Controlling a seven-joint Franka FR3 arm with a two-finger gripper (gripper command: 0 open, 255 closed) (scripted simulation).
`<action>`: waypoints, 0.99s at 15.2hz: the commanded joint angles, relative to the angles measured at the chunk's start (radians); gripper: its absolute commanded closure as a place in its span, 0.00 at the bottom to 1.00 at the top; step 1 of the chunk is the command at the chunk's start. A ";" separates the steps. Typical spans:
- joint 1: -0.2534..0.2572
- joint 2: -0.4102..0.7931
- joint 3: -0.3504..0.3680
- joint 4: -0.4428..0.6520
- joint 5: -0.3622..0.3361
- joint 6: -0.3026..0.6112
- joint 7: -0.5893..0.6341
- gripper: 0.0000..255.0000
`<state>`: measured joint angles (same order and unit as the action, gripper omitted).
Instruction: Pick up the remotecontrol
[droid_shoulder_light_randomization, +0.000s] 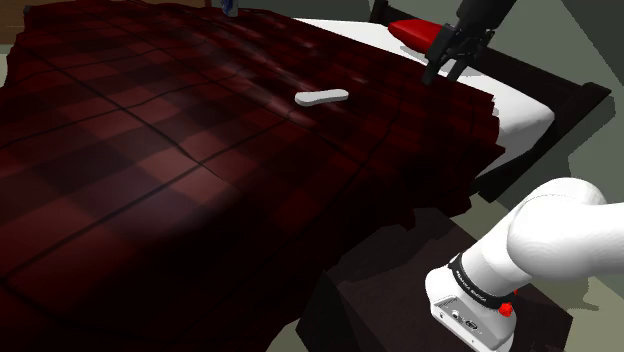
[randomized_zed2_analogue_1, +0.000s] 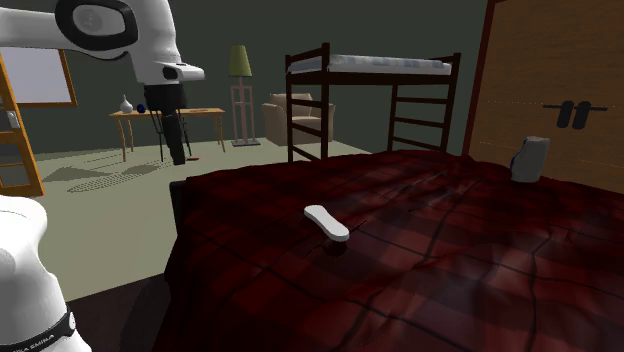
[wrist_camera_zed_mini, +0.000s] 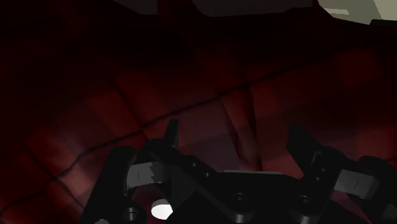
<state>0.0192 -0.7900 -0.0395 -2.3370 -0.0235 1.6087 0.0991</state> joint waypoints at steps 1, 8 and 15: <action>0.000 0.000 0.000 0.000 0.000 0.000 0.000 0.00; 0.065 0.196 -0.173 0.047 -0.076 0.143 -0.380 0.00; 0.142 0.460 -0.312 0.183 -0.064 0.260 -0.760 0.00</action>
<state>0.1503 -0.3703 -0.3312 -2.1745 -0.0926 1.8515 -0.5958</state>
